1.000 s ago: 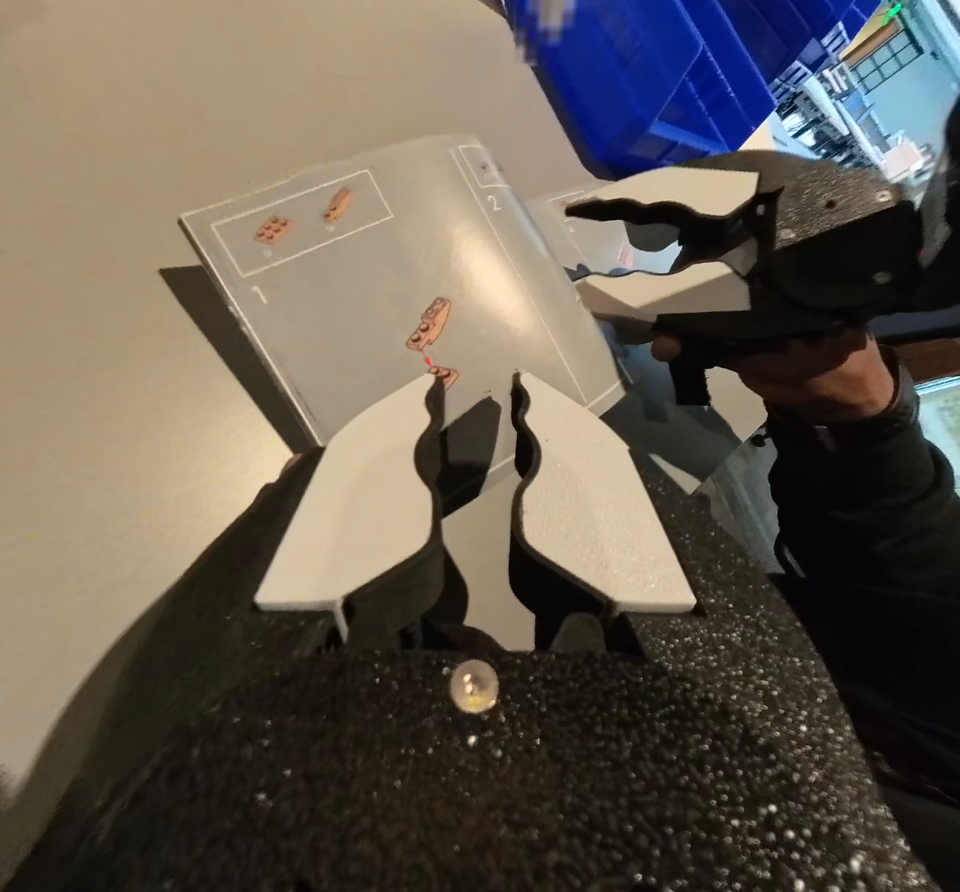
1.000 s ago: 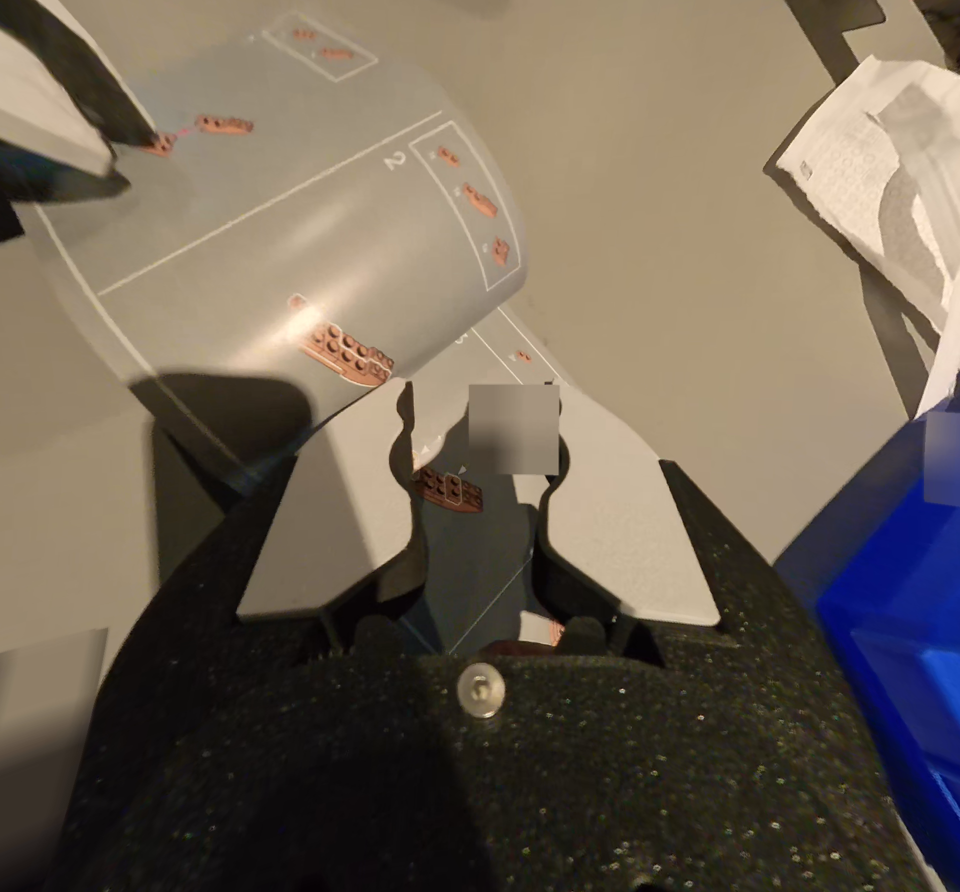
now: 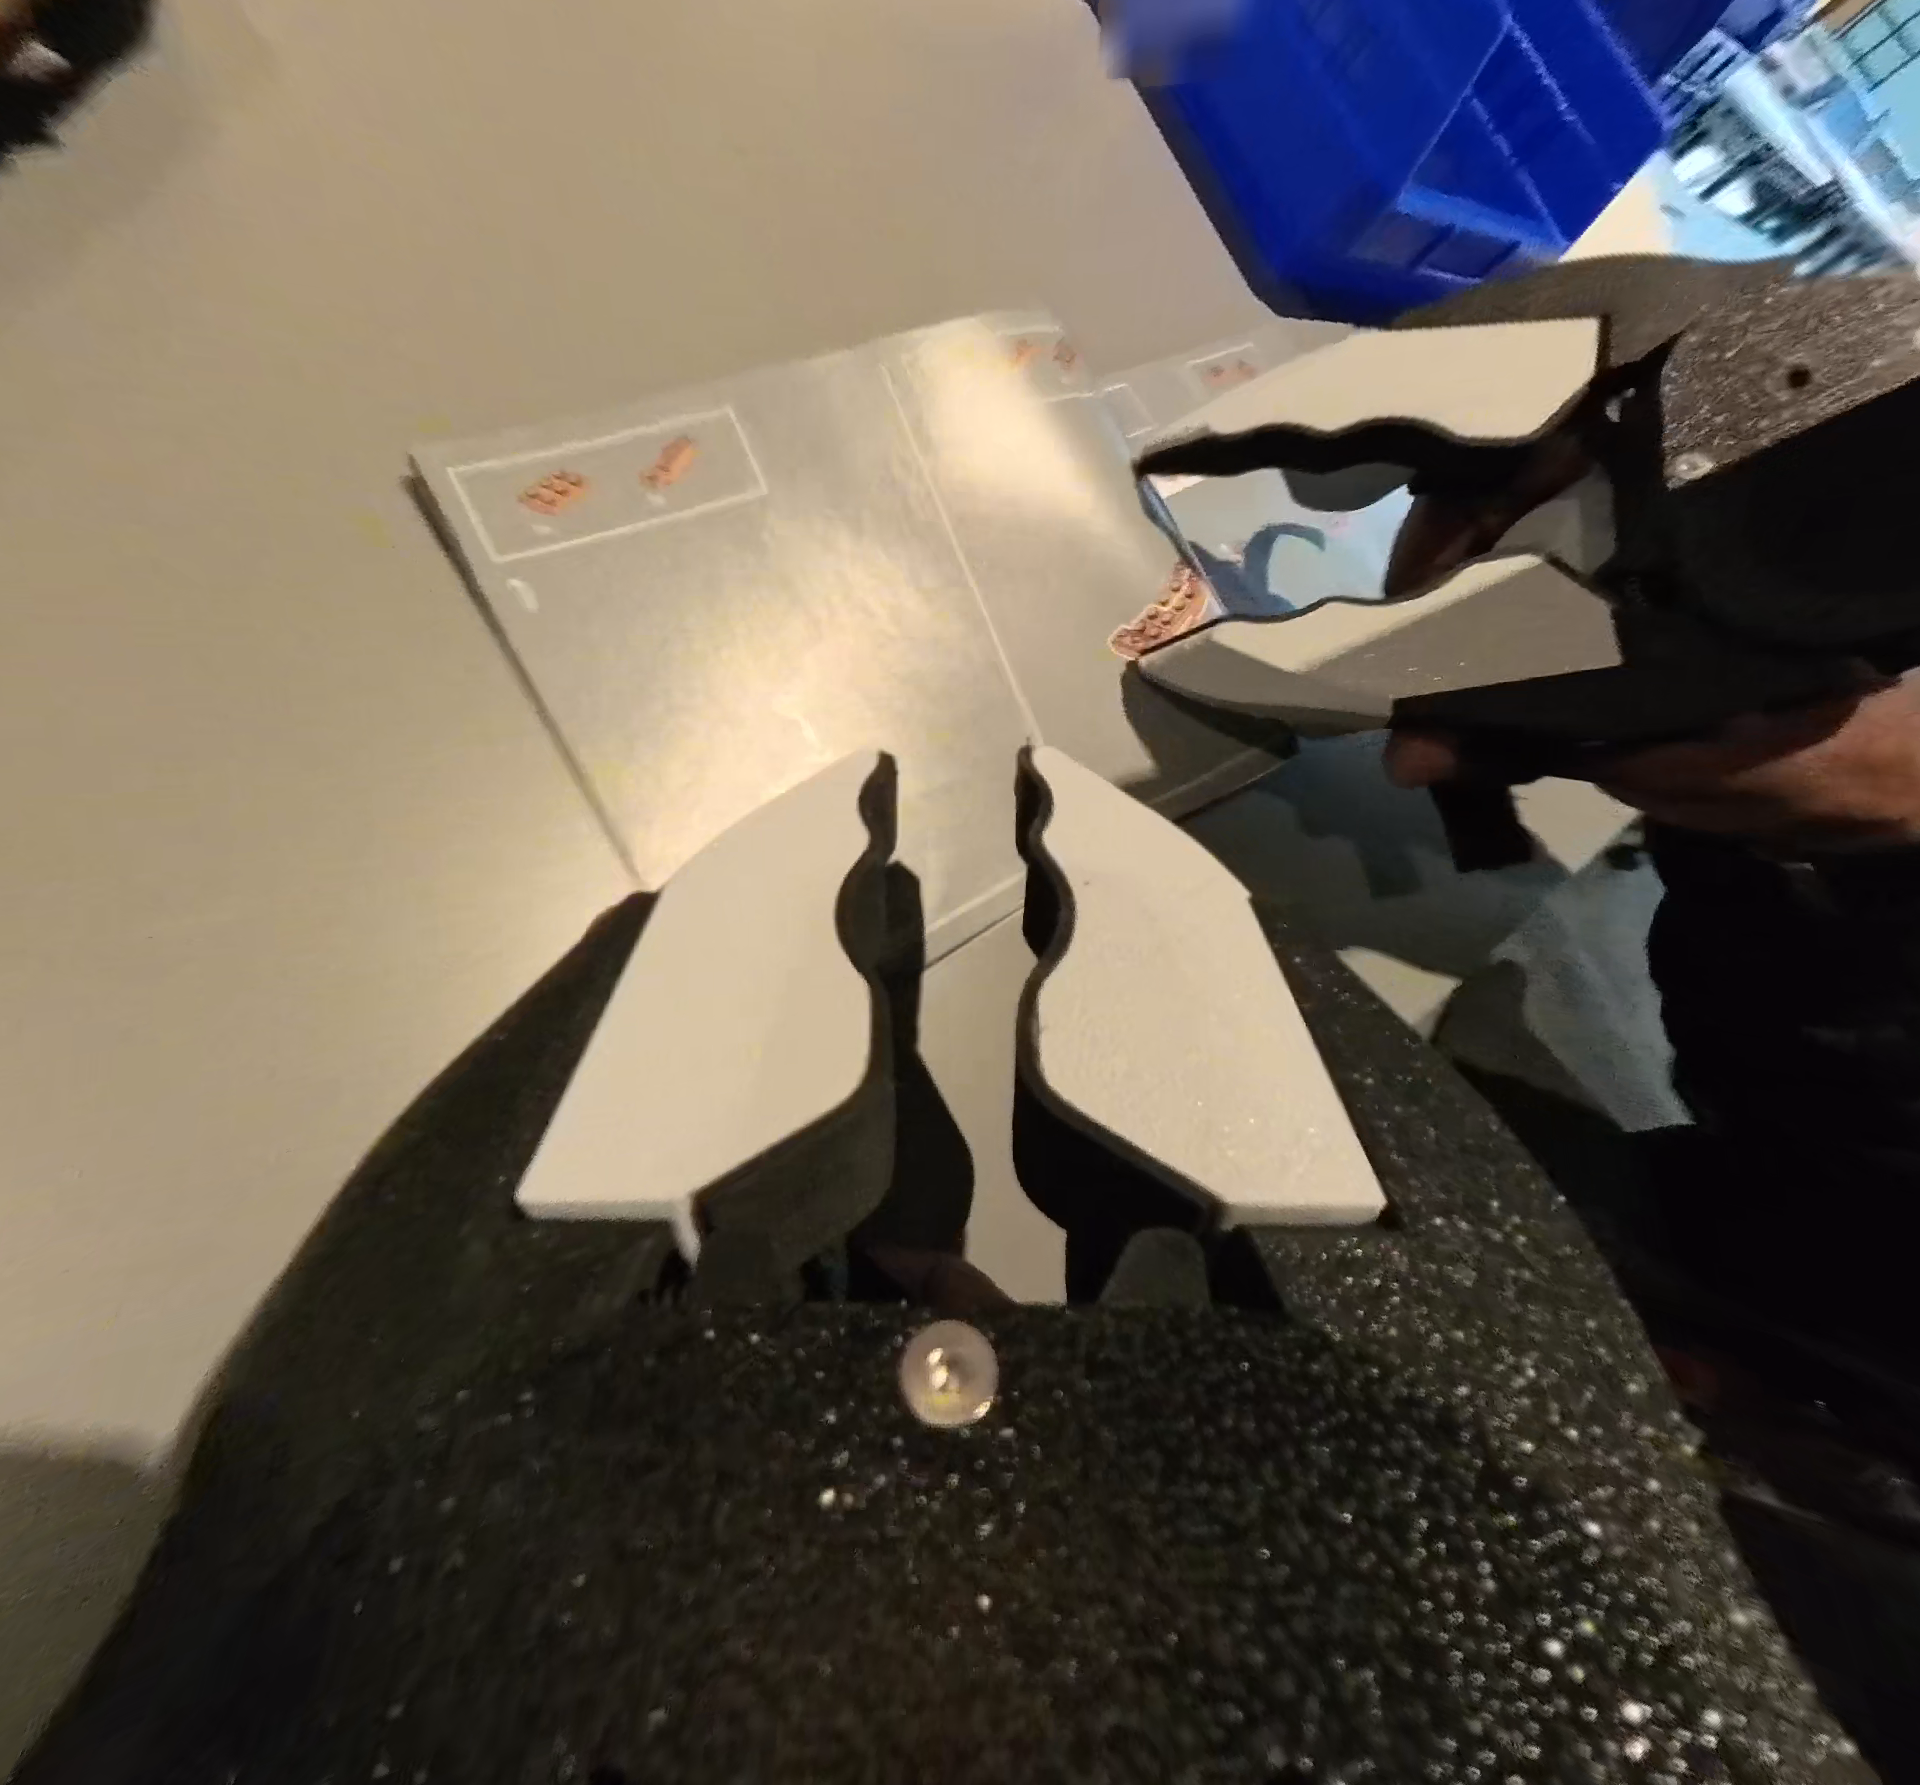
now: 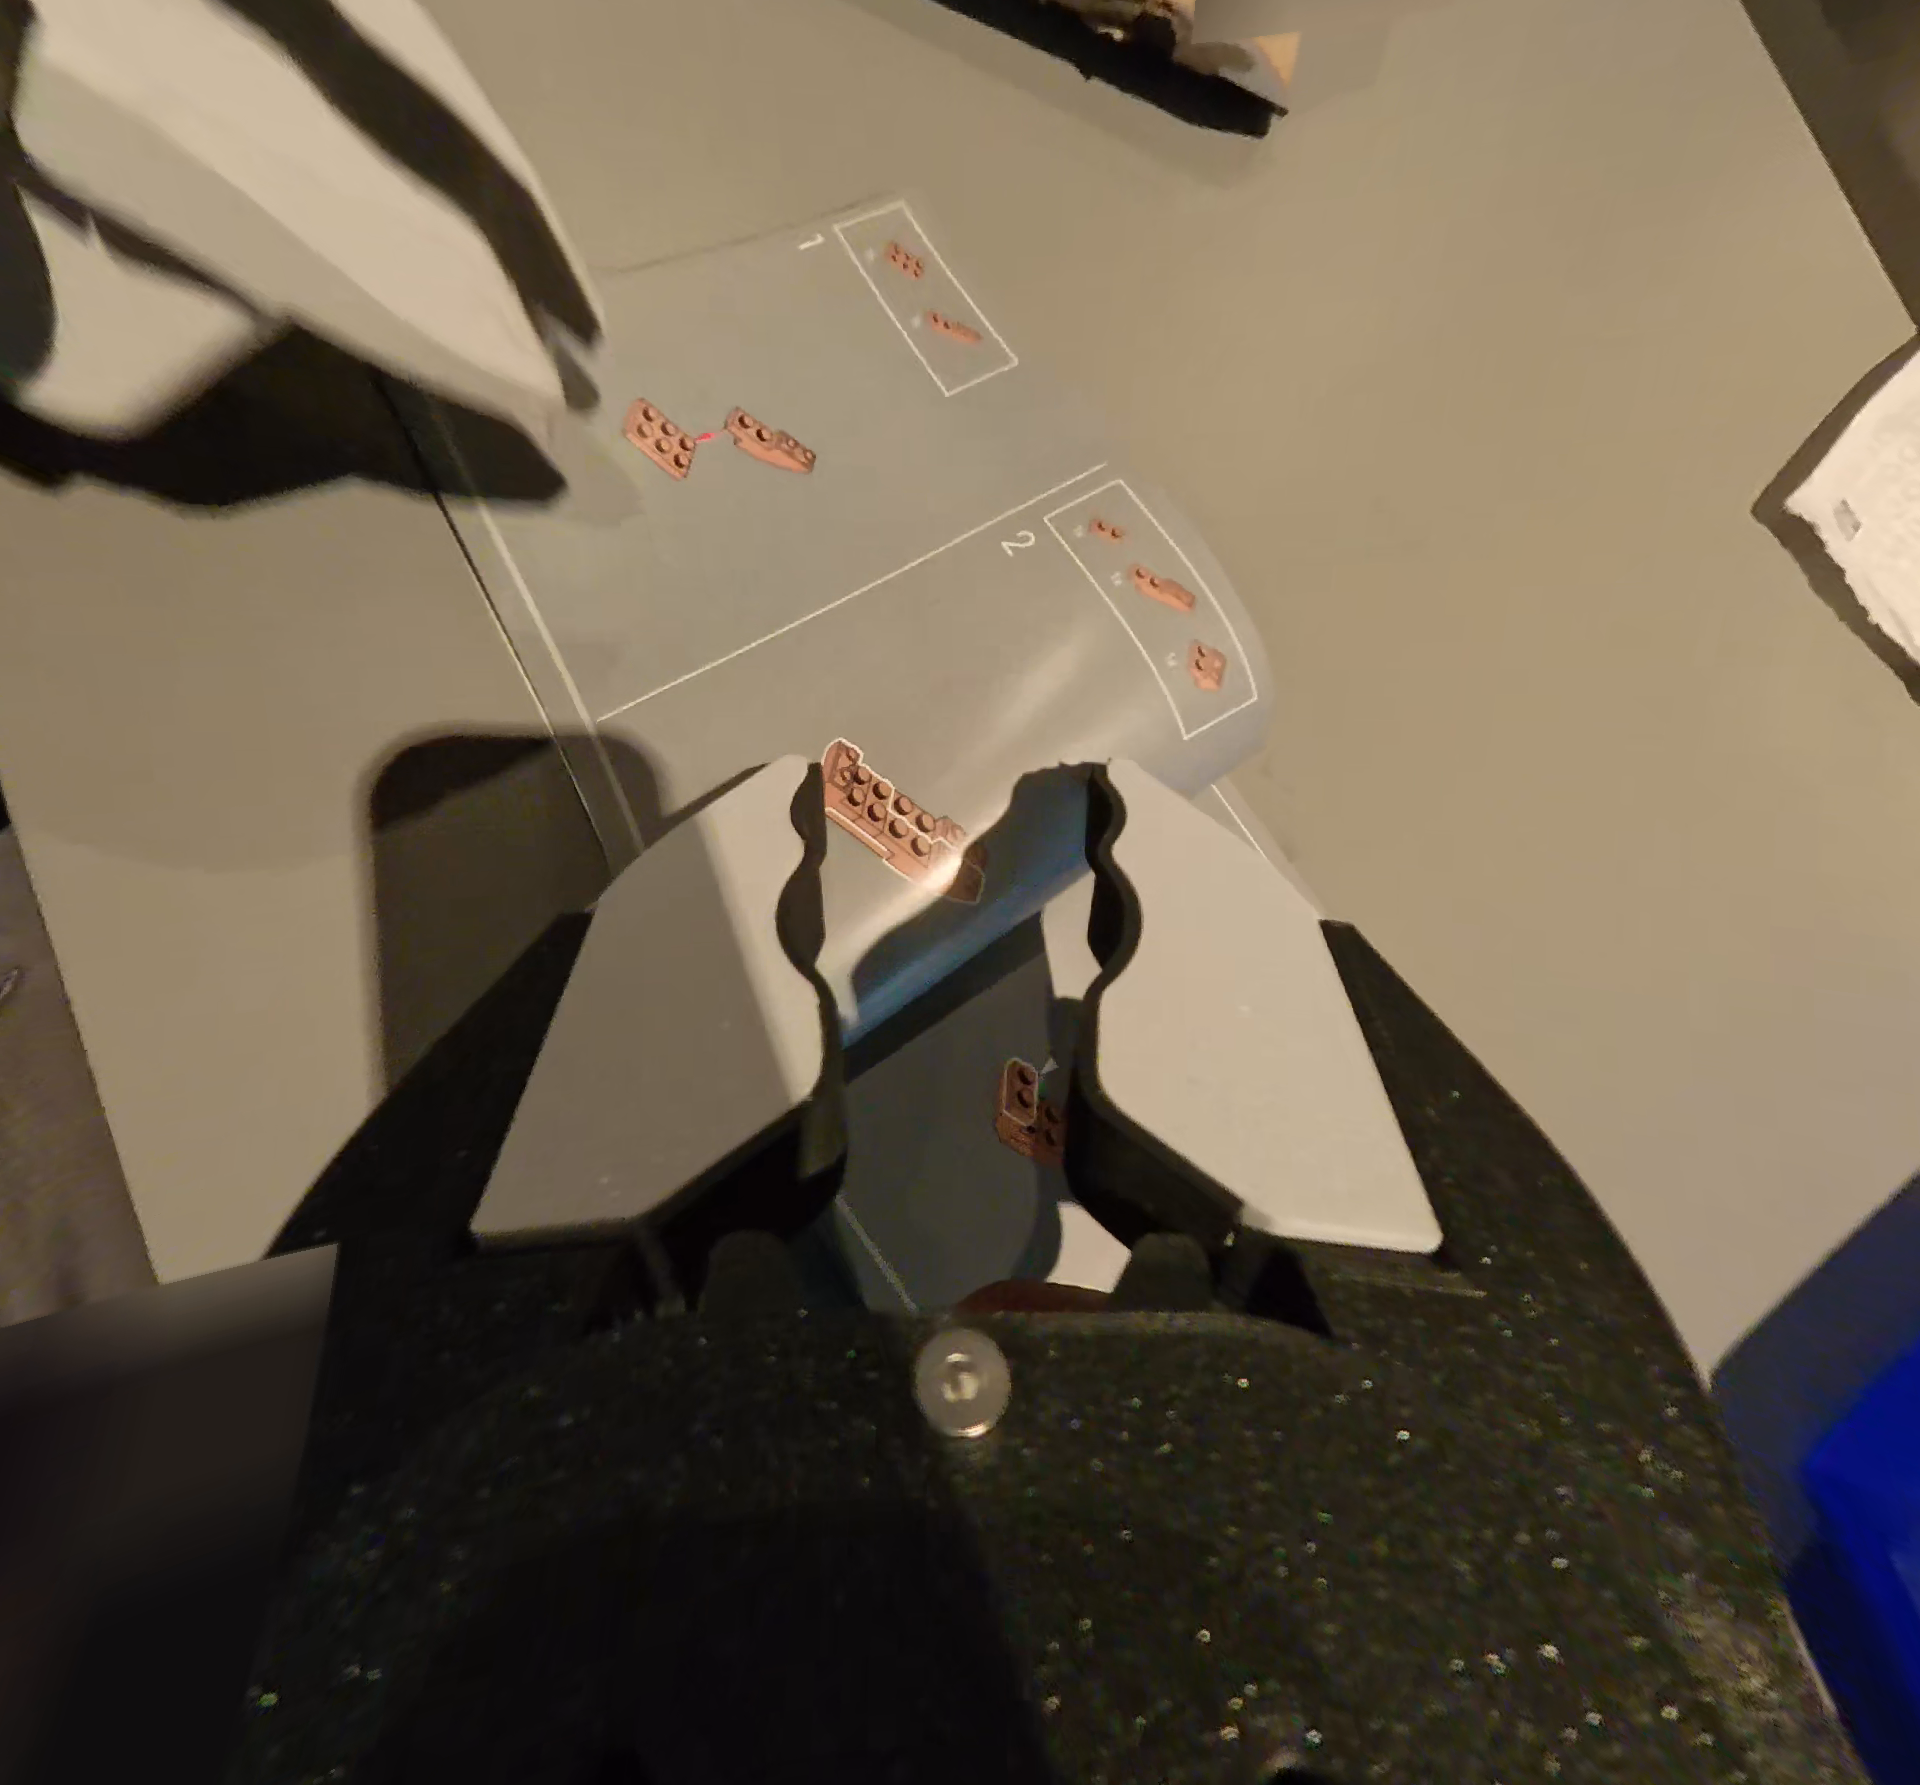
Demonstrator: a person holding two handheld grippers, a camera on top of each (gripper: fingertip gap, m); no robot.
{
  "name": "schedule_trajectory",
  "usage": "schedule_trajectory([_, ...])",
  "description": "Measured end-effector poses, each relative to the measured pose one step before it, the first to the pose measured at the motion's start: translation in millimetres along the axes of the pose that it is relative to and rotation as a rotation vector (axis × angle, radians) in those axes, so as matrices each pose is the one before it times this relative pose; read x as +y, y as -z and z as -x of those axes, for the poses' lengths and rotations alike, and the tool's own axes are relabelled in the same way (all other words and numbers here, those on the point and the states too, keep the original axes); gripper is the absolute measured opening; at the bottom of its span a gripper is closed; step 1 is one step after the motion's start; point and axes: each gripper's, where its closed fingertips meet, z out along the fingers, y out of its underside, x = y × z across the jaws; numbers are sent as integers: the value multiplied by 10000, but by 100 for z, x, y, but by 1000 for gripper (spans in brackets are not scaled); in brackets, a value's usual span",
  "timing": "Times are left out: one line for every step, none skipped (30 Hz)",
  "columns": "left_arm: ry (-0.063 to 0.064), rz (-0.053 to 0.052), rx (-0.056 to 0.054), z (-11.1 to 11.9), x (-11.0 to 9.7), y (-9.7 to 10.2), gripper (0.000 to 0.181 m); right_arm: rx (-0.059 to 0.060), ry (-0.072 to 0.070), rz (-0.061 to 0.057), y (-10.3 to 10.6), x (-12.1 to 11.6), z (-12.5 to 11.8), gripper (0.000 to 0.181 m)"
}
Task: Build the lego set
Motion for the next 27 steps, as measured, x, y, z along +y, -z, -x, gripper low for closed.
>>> schedule_trajectory([-249,-31,-319,774,-359,507,22,20,-13,0,-71,-50,-80,47])
schedule_trajectory([-294,-41,-443,1046,-449,556,22,32,-12,-6,-82,-47,-103,48])
schedule_trajectory([-345,-50,-528,1260,-533,556,23,20,-4,-12,-79,-52,-82,48])
schedule_trajectory([-399,-62,-594,1450,-593,497,23,17,-13,-13,-94,-49,-80,47])
schedule_trajectory([-419,-70,-636,1596,-608,335,24,20,-10,-20,-99,-55,-95,48])
schedule_trajectory([-433,-2,-666,1722,-511,74,26,22,6,-8,-105,-56,-105,48])
schedule_trajectory([-488,129,-667,1686,-307,-231,27,29,14,-5,-111,-58,-122,48])
schedule_trajectory([-540,202,-531,1392,-165,-507,28,35,8,-9,-121,-79,-143,48])
schedule_trajectory([-544,237,-412,1061,-91,-709,29,12,-9,-4,-111,-69,-130,48])
schedule_trajectory([-533,293,-299,732,-15,-804,30,-1,-19,1,-108,-62,-106,48])
schedule_trajectory([-575,320,-200,457,12,-804,30,18,-16,1,-93,-46,-137,48])
schedule_trajectory([-588,276,-238,443,-78,-705,30,26,-18,13,-106,-28,-134,48])
schedule_trajectory([-507,237,-328,557,-102,-636,31,13,-19,20,-87,-20,-116,48])
schedule_trajectory([-420,272,-280,489,-45,-604,31,0,-10,18,-95,-22,-85,48])
schedule_trajectory([-381,337,-149,289,88,-581,31,3,-2,22,-79,-31,-100,48])
schedule_trajectory([-355,372,-48,113,176,-550,31,-1,9,18,-88,-16,-94,48])
schedule_trajectory([-314,360,-36,50,206,-514,30,2,-6,13,-92,-29,-111,48])
schedule_trajectory([-278,221,-97,103,27,-369,21,-3,-9,-1,-81,-35,-119,48])
schedule_trajectory([-266,70,-146,139,-160,-205,18,0,-5,-11,-94,-33,-143,48])
schedule_trajectory([-343,145,-74,7,6,-183,12,3,-4,-6,-98,-17,-153,48])
schedule_trajectory([-358,127,71,-242,44,-141,4,-1,1,-5,-119,-26,-145,48])
schedule_trajectory([-281,86,-159,154,10,-63,2,-2,-11,-11,-102,-34,-156,48])
schedule_trajectory([-197,75,-161,170,21,-51,2,-9,-7,-20,-101,-42,-138,48])
schedule_trajectory([-158,27,-169,191,32,-87,1,-16,0,-23,-96,-42,-122,48])
schedule_trajectory([-201,-8,-149,149,88,-67,1,-24,-5,-27,-105,-37,-116,48])
schedule_trajectory([-157,-22,-92,108,132,-5,1,-27,-7,-24,-96,-28,-107,49])
schedule_trajectory([-15,-33,0,68,149,84,1,-31,-1,-26,-89,-23,-105,49])
